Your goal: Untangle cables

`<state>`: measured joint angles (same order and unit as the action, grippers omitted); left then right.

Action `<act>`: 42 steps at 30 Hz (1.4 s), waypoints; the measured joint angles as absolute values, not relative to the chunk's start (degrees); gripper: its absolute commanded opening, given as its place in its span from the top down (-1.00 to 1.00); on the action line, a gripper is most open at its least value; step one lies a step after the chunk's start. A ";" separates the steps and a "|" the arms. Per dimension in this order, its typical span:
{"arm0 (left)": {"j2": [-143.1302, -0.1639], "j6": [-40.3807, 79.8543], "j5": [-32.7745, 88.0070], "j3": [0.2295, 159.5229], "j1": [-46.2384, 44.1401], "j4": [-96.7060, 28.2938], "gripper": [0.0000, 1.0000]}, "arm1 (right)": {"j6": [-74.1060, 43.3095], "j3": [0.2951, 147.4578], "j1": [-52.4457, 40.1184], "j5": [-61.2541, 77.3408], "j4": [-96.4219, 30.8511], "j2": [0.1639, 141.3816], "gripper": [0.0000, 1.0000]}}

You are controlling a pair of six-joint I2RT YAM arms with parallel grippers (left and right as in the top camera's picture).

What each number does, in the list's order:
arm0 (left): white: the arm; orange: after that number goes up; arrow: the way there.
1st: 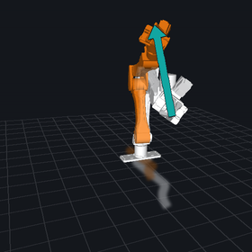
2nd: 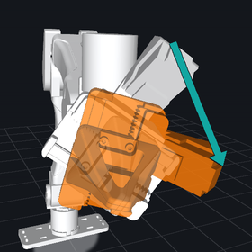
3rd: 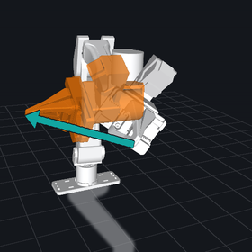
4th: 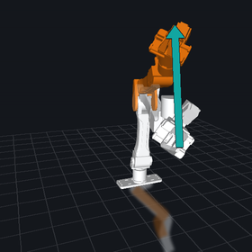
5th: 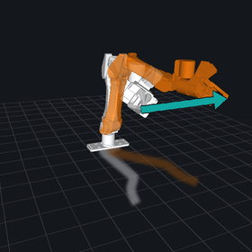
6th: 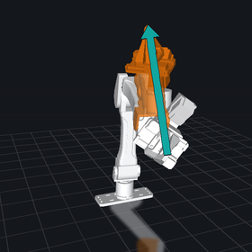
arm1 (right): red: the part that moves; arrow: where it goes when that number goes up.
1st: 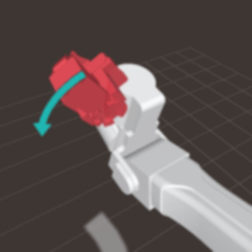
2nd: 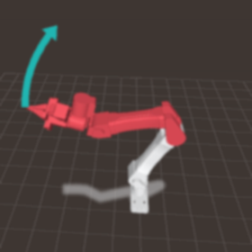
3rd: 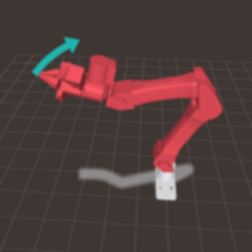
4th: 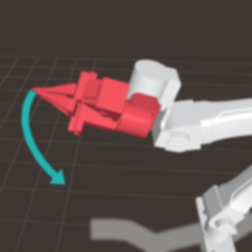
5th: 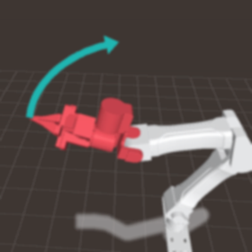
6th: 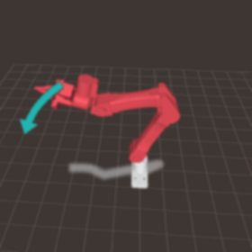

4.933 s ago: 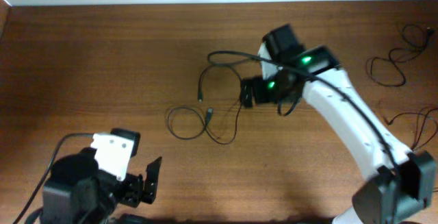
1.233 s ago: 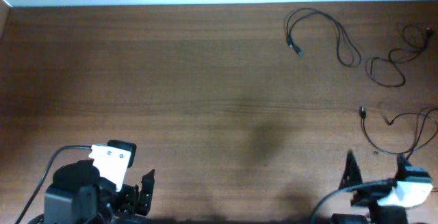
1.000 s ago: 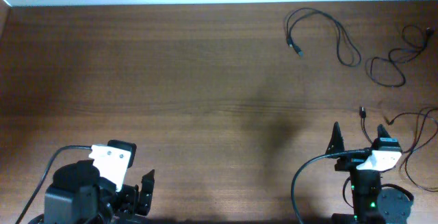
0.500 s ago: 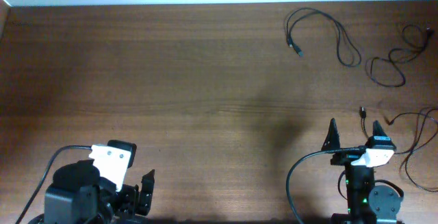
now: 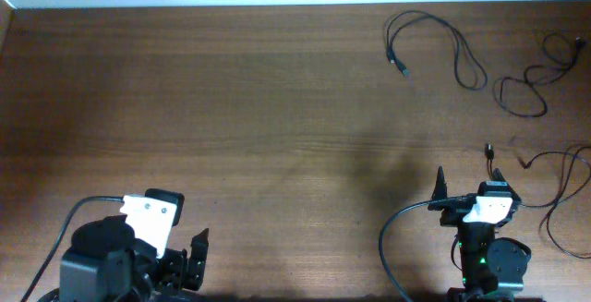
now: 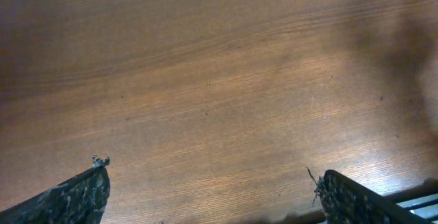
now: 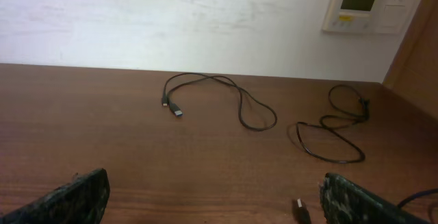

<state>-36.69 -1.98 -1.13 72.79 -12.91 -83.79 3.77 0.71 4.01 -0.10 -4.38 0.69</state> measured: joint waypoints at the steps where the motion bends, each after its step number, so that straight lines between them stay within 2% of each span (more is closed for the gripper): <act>1: -36.69 -1.98 -1.13 72.79 -12.91 -83.79 -0.98 | 3.86 0.71 4.01 -0.10 -4.38 0.69 -0.97; 18: -36.62 -1.98 -1.13 72.79 -12.91 -83.79 -0.98 | 3.90 0.71 4.03 -0.10 -4.36 0.69 -0.97; 22: -29.61 -1.98 -0.89 72.27 -7.81 -83.66 -0.98 | 3.86 0.71 4.03 -0.08 -4.36 0.69 -0.97; 25: -16.60 -1.98 -0.89 69.56 -4.01 -82.52 -0.98 | 3.90 0.71 4.03 -0.10 -4.34 0.75 -0.97; 35: -0.82 -1.98 3.27 57.98 -0.43 -68.23 -0.98 | 3.90 0.71 4.03 -0.10 -4.34 0.73 -0.97; 39: -0.43 -2.00 4.54 45.93 -0.34 -51.27 -0.98 | 3.88 0.71 4.03 -0.10 -4.29 0.78 -0.97; 42: -0.54 -1.98 6.02 33.95 -2.26 -43.35 -0.98 | 3.88 0.71 4.03 -0.08 -4.34 0.84 -0.97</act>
